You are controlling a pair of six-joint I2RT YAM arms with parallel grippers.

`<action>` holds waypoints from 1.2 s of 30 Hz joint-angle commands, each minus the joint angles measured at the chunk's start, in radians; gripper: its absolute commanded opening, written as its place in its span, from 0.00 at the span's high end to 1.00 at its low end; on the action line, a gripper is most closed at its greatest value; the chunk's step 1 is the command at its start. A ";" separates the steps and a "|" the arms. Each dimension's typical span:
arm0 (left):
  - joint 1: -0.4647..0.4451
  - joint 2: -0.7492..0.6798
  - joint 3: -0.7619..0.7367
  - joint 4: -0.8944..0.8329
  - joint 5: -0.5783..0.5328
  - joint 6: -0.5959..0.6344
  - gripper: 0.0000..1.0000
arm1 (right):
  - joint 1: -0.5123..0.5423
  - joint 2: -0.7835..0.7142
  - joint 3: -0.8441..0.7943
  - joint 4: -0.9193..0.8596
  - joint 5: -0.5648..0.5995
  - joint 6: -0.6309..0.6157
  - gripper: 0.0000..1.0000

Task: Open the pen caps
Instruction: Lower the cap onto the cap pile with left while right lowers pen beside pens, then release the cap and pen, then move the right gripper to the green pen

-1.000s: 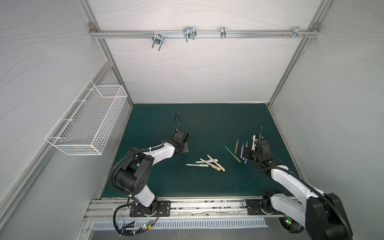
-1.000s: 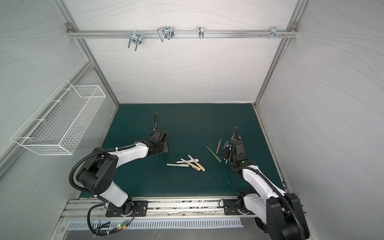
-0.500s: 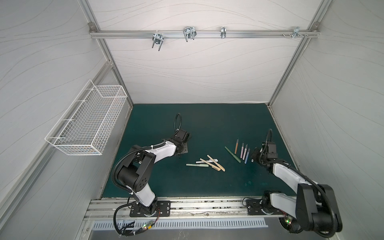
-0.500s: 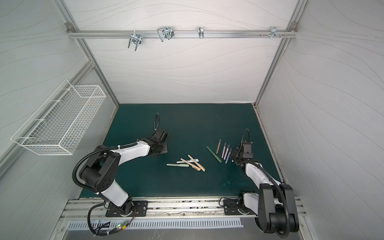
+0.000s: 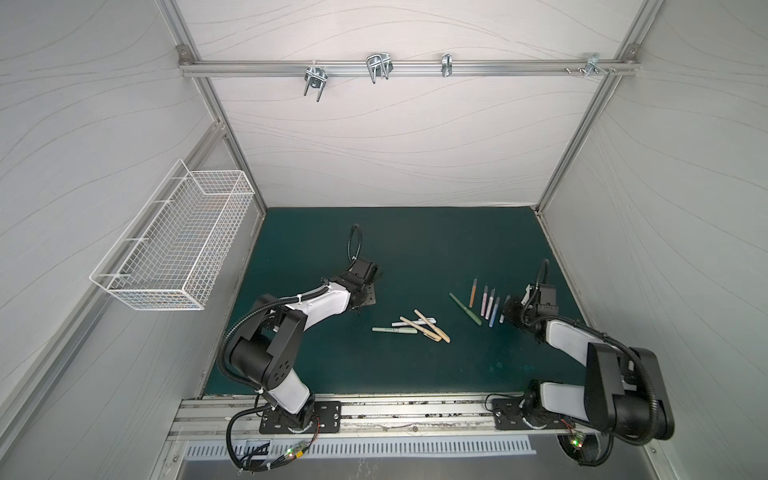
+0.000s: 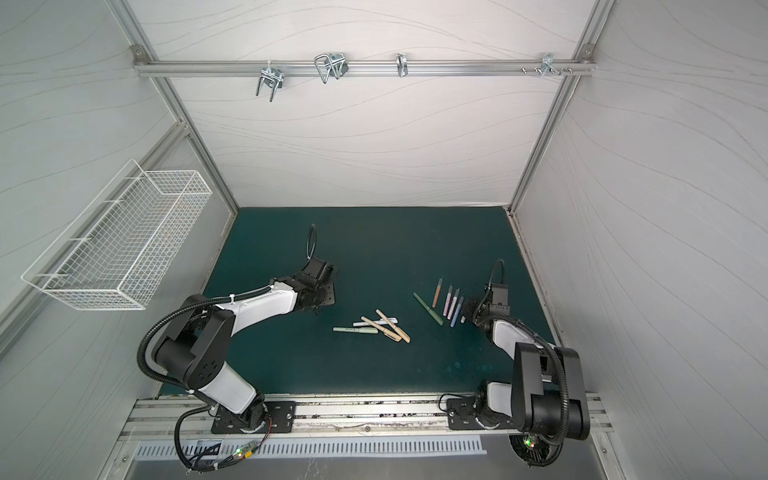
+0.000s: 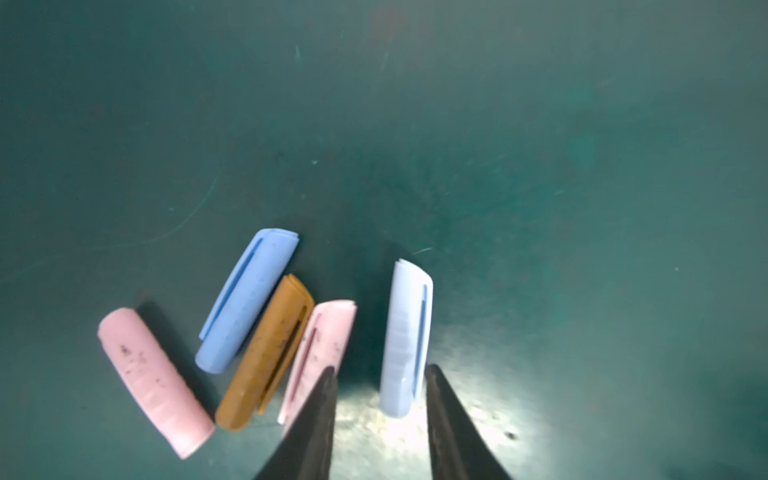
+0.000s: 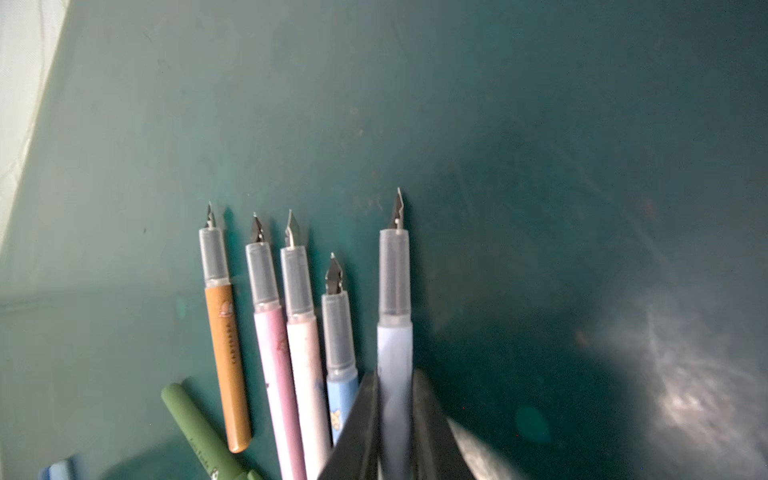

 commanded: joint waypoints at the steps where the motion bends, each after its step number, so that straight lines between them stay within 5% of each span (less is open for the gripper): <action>1: 0.005 -0.072 -0.029 0.061 0.021 -0.009 0.57 | -0.010 0.012 -0.021 -0.009 -0.026 0.013 0.75; 8: 0.005 -0.206 -0.108 0.123 0.040 -0.035 0.55 | -0.009 -0.029 -0.024 -0.029 -0.011 0.006 0.69; 14: -0.007 -0.315 -0.166 0.168 0.086 -0.032 0.52 | 0.022 -0.208 -0.054 -0.047 0.064 -0.018 0.68; 23: -0.143 -0.414 -0.235 0.356 0.268 0.062 0.49 | 0.307 -0.448 0.009 -0.134 0.173 -0.216 0.63; 29: -0.192 -0.385 -0.215 0.393 0.395 0.112 0.50 | 0.523 -0.300 0.125 -0.200 0.231 -0.372 0.64; 36: -0.204 -0.341 -0.205 0.434 0.483 0.125 0.52 | 0.574 -0.108 0.253 -0.319 0.268 -0.394 0.62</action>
